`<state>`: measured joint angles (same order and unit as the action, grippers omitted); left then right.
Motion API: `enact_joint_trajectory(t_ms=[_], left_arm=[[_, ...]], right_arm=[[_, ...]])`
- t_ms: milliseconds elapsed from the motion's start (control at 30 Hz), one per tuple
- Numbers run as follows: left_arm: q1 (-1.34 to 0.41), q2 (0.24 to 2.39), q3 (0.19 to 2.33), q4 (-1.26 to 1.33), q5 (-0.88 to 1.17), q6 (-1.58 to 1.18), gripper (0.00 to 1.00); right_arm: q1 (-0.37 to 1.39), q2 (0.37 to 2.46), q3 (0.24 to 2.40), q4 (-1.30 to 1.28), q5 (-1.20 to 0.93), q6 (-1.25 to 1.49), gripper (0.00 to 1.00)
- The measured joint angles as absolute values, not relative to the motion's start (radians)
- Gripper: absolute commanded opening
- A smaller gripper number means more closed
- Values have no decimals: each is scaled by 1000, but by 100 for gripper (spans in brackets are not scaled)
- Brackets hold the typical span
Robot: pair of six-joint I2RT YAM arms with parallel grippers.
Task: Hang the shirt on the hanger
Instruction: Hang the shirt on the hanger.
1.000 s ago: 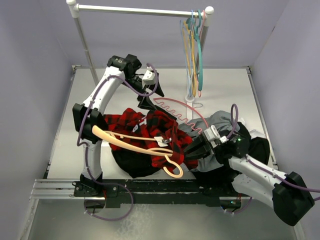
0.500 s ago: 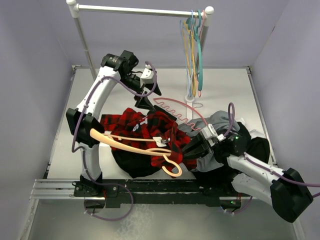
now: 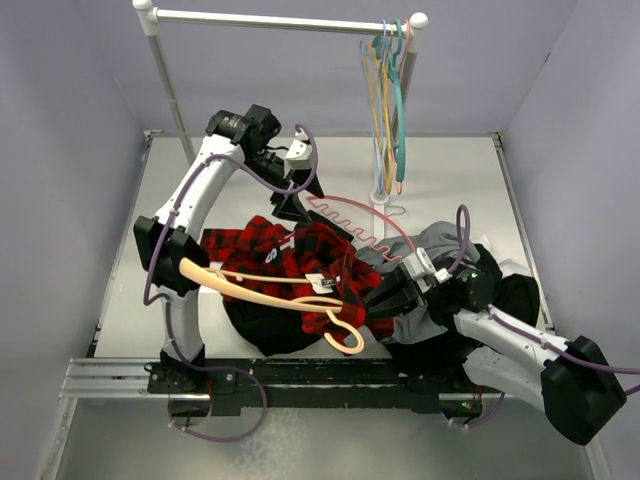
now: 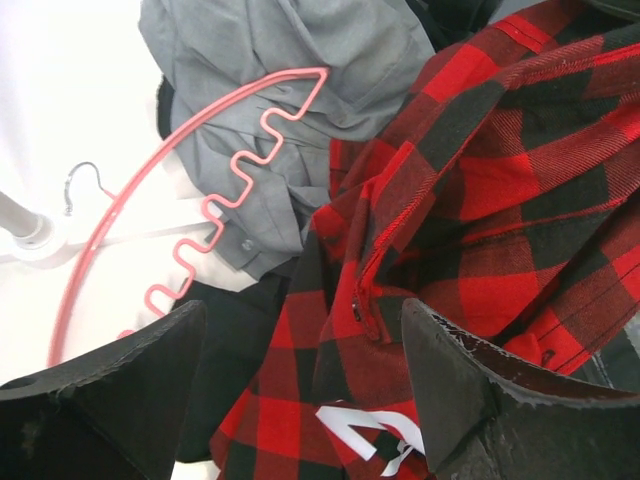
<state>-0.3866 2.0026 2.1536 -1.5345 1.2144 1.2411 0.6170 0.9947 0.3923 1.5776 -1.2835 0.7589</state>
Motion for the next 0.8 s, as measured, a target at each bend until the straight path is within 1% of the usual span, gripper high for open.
enact_joint_trajectory(t_ms=[167, 367, 500, 533, 633, 700, 767, 800], left_arm=[[-409, 2003, 2104, -1536, 1208, 1241, 78], [-416, 2003, 2080, -1536, 1200, 1240, 63], [-417, 2003, 2079, -1536, 1200, 1241, 60], [-418, 2003, 2079, -1536, 1200, 1241, 57], [-425, 2003, 2073, -1536, 1200, 1240, 41], [-429, 2003, 2062, -1536, 1200, 1240, 25], [-433, 2003, 2056, -1536, 1199, 1240, 4], [-435, 2003, 2055, -1537, 1199, 1238, 0]], right_arm=[[617, 1004, 394, 1579, -1283, 759, 0], [617, 1026, 402, 1584, -1284, 759, 0], [617, 1028, 406, 1584, -1286, 759, 0], [617, 1028, 406, 1584, -1286, 759, 0], [617, 1028, 406, 1584, -1286, 759, 0], [617, 1028, 406, 1584, -1286, 759, 0], [617, 1028, 406, 1584, -1286, 759, 0], [617, 1028, 406, 1584, -1286, 759, 0]])
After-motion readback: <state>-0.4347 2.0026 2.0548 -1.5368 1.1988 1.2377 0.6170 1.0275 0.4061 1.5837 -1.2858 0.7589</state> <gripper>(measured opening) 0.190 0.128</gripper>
